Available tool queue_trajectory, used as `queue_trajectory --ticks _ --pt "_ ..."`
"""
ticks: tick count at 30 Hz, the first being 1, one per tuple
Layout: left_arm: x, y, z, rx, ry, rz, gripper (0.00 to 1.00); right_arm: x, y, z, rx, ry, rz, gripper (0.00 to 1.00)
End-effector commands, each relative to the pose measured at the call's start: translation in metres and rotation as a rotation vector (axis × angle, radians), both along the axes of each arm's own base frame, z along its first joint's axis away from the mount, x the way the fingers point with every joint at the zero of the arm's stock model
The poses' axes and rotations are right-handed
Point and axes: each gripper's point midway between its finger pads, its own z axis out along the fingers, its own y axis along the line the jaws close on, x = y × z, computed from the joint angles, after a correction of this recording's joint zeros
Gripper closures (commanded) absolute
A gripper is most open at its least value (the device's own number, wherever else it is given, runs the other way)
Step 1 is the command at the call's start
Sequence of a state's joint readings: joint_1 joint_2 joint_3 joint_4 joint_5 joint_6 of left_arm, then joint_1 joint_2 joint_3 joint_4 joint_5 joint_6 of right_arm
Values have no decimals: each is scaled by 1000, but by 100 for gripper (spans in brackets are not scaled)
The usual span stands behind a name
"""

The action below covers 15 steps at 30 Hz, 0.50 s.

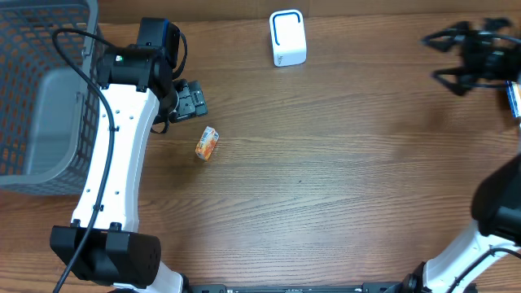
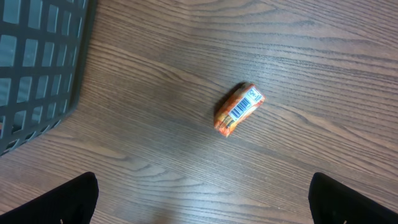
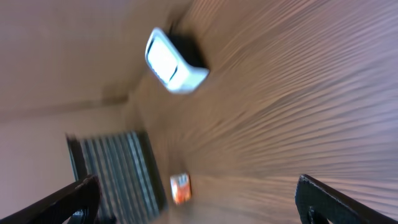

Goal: Scan the item barcode

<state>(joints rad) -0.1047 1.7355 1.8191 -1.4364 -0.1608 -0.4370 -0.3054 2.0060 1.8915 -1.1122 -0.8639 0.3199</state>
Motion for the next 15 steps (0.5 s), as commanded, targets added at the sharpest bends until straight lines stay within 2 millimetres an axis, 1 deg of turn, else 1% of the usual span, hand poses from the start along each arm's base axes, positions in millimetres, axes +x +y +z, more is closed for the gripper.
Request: queue_trajectory --ticks 1,2,5,8,10,15 --pt "2 0 1 1 -2 -11 0 1 36 -4 -65 -17 92 0" --pt "3 1 1 11 -4 -14 0 0 47 -6 -81 -14 113 0" --pt "15 27 10 178 -52 -29 0 -2 73 -11 -122 -8 163 0" --pt "16 33 13 212 -59 -20 0 -4 91 -17 -171 -1 194 0" --pt "16 32 13 211 -59 -20 0 -4 95 -23 -230 7 196 0" --pt "16 32 13 208 -63 -20 0 -2 93 -34 -339 23 183 0"
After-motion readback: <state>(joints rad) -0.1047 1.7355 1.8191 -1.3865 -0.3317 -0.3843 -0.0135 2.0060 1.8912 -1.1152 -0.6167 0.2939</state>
